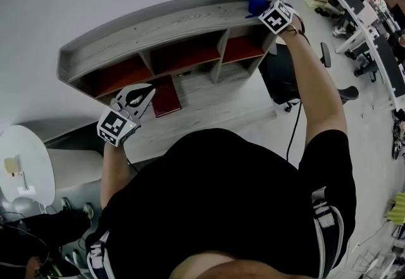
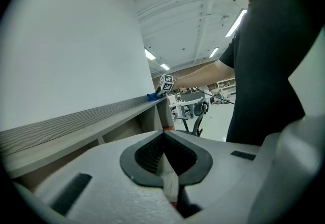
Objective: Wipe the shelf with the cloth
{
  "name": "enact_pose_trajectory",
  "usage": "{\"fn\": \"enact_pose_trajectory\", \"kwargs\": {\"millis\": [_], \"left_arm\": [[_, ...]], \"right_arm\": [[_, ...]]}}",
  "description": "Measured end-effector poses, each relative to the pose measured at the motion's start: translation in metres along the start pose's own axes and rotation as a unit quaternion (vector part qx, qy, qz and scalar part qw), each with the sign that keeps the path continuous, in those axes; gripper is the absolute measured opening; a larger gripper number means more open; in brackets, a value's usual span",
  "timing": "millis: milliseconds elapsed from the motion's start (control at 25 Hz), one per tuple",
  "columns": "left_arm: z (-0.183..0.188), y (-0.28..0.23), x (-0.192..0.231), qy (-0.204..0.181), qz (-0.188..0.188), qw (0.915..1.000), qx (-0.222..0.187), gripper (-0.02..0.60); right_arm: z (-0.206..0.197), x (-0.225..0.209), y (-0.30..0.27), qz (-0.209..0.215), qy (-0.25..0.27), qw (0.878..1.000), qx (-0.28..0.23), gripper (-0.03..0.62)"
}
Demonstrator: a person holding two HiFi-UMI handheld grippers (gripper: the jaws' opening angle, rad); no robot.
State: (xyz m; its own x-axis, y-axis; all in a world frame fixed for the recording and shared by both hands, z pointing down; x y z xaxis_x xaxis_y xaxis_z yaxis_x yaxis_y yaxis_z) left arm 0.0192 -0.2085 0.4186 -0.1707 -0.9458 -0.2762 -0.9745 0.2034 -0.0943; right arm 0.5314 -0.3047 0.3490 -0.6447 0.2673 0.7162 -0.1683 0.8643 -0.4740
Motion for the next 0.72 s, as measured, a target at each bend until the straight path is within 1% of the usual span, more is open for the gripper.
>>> {"fn": "enact_pose_trajectory", "kwargs": {"millis": [160,440,640,720], "left_arm": [[0.000,-0.001,0.000,0.000,-0.001,1.0000,0.002,0.014],[-0.006,0.005,-0.001,0.003,0.006,1.0000,0.006,0.014],[-0.008,0.013,-0.002,0.008,0.013,0.9999,0.003,0.014],[-0.009,0.018,-0.002,0.011,0.016,0.9998,0.006,0.014]], "right_arm": [[-0.002,0.000,-0.001,0.006,0.000,1.000,0.010,0.077],[0.002,0.001,-0.002,-0.006,0.007,1.000,0.008,0.077],[0.000,0.001,-0.006,-0.010,0.007,1.000,0.016,0.077],[0.005,0.002,-0.005,-0.009,0.006,1.000,0.016,0.077]]}}
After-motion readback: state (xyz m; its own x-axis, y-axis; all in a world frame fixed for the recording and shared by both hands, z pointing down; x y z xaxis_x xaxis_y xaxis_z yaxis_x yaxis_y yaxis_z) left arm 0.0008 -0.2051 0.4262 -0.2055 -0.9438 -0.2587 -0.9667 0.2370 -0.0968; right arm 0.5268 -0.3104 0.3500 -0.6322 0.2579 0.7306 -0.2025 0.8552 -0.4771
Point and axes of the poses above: the fingertips, and each gripper's own axes: y backward along the fingers, x to its left, z out of its top, the point moved 8 cm from there along y, backward along the fingers, and after that the axes turned 8 degrees about -x, right-handed, at the moved point
